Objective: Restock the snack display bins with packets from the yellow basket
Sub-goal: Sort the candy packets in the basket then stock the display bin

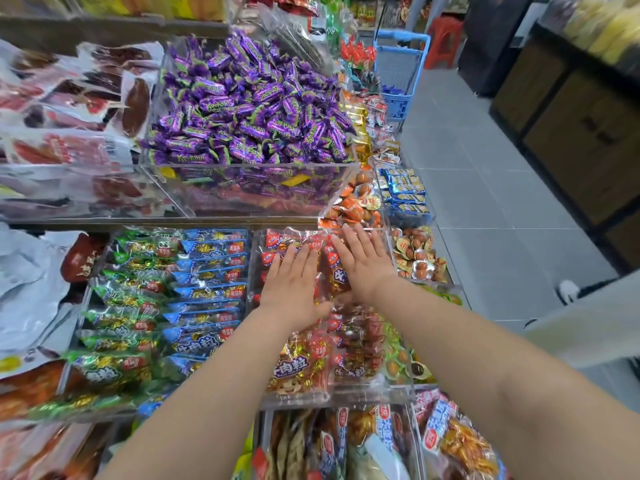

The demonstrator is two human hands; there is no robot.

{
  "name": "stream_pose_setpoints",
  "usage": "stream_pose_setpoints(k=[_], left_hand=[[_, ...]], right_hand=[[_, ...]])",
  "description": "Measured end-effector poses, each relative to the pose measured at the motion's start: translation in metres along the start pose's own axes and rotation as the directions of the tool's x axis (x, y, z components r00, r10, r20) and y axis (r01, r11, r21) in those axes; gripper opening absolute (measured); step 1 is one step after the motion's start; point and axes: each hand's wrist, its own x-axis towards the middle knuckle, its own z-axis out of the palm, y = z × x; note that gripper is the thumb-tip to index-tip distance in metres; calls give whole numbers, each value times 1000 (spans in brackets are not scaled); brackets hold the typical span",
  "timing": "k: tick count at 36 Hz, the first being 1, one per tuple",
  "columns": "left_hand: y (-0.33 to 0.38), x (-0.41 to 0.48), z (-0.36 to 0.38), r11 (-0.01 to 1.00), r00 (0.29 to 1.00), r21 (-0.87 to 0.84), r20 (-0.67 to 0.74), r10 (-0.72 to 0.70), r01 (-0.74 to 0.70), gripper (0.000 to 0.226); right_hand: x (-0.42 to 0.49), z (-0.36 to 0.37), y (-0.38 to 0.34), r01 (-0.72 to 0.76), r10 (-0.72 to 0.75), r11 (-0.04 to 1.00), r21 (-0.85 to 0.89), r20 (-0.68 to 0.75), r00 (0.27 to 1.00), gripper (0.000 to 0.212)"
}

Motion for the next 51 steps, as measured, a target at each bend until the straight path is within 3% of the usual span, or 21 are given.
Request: stream_pose_setpoints(k=[3,6,8,11,13,16,21,24,26,28,30,32,35,40,51], left_hand=[[1,-2,-4,1000,1000,-21,15,11,-11,102],[2,-12,-7,983,997,-173,-63,48,-58,97],[5,-24,-11,948,986,-307,-162,38,-87,83],[14,-46,-18,887,948,-454,-311,-67,-86,45],[23,-62,-22,848,937,-523,-333,-106,-90,28],[42,-86,-23,832,941,-534,-335,-41,-154,18],[76,-118,-22,890,874,-310,-455,170,-335,19],[95,-131,-15,892,853,-205,-438,286,-404,14],[100,-138,-4,921,878,-123,-372,302,-370,14],[96,-139,10,971,928,12,-290,233,-240,20],[85,-138,23,991,975,109,-200,96,-75,36],[74,-134,34,984,993,178,-119,26,-5,54],[63,-124,41,983,997,184,-76,18,-3,71],[43,-102,39,972,991,195,-40,-126,131,90],[25,-84,35,986,995,135,17,-99,96,95]], right_hand=[[-10,-6,2,37,-35,995,89,-34,999,115],[-27,-10,4,56,-40,982,179,-94,995,103],[-41,-12,5,57,-15,959,278,-152,988,93],[-67,-10,8,44,94,879,475,-264,960,67],[-87,-5,8,20,201,771,637,-273,941,46],[-122,9,7,-41,343,569,821,-192,919,32],[-189,48,1,-181,531,253,950,20,847,22],[-230,77,-5,-248,570,120,961,138,810,20],[-255,96,-9,-293,569,93,951,191,800,19],[-275,111,-12,-331,548,90,939,230,804,17],[-290,123,-14,-362,517,71,929,276,810,12],[-299,129,-15,-394,492,71,916,312,813,12],[-304,130,-15,-414,484,133,901,305,820,17],[-301,124,-17,-424,465,128,897,323,824,14],[-294,133,-22,-452,444,47,891,387,808,14]])
